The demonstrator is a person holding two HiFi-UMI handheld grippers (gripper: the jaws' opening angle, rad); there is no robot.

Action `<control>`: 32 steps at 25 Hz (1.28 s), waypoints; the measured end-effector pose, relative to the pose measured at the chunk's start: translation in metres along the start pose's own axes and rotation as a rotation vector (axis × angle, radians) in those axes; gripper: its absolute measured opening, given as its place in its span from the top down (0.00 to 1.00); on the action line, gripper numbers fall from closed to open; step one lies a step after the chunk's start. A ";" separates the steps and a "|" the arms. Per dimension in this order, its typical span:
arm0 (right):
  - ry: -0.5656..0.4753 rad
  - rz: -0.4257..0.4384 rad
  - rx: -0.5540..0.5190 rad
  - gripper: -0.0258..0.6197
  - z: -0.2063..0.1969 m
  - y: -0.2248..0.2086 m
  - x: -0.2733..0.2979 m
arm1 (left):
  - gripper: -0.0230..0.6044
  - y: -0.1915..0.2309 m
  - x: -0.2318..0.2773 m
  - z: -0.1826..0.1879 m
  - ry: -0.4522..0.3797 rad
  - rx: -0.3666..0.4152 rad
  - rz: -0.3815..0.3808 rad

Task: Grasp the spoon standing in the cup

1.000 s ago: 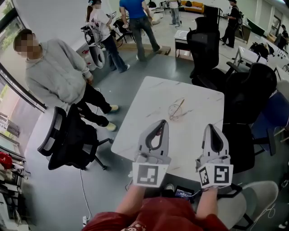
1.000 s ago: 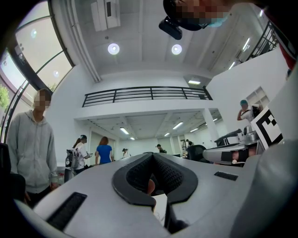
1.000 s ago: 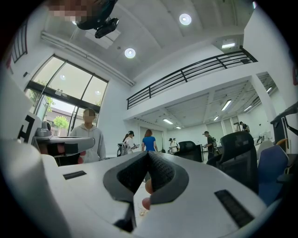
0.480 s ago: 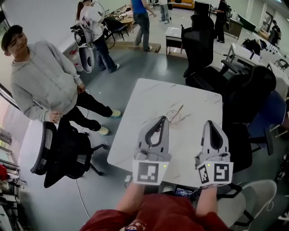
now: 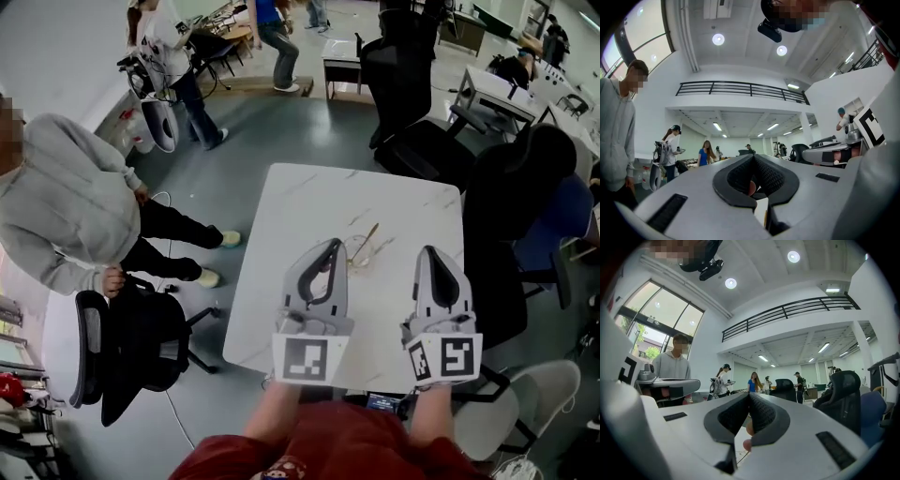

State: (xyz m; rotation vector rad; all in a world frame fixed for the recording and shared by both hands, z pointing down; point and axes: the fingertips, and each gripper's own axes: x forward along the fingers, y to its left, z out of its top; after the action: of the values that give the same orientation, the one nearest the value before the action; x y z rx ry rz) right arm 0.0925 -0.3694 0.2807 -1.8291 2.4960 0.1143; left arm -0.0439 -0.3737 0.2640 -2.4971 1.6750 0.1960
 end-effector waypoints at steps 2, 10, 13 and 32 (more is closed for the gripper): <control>0.011 -0.012 0.000 0.94 -0.006 -0.003 0.007 | 0.95 0.003 0.008 -0.007 0.010 -0.008 -0.010; 0.055 -0.042 0.001 0.94 -0.024 0.000 0.040 | 0.95 0.026 0.034 -0.030 0.051 -0.033 -0.039; 0.063 -0.050 0.002 0.94 -0.033 0.002 0.054 | 0.95 0.034 0.044 -0.042 0.056 -0.045 -0.048; 0.203 -0.121 0.062 0.94 -0.121 0.003 0.112 | 0.95 0.061 0.084 -0.139 0.148 -0.059 -0.176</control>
State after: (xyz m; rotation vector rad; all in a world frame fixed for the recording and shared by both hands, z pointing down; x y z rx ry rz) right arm 0.0571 -0.4854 0.3920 -2.0550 2.4731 -0.1593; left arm -0.0636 -0.4973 0.3838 -2.7465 1.5076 0.0442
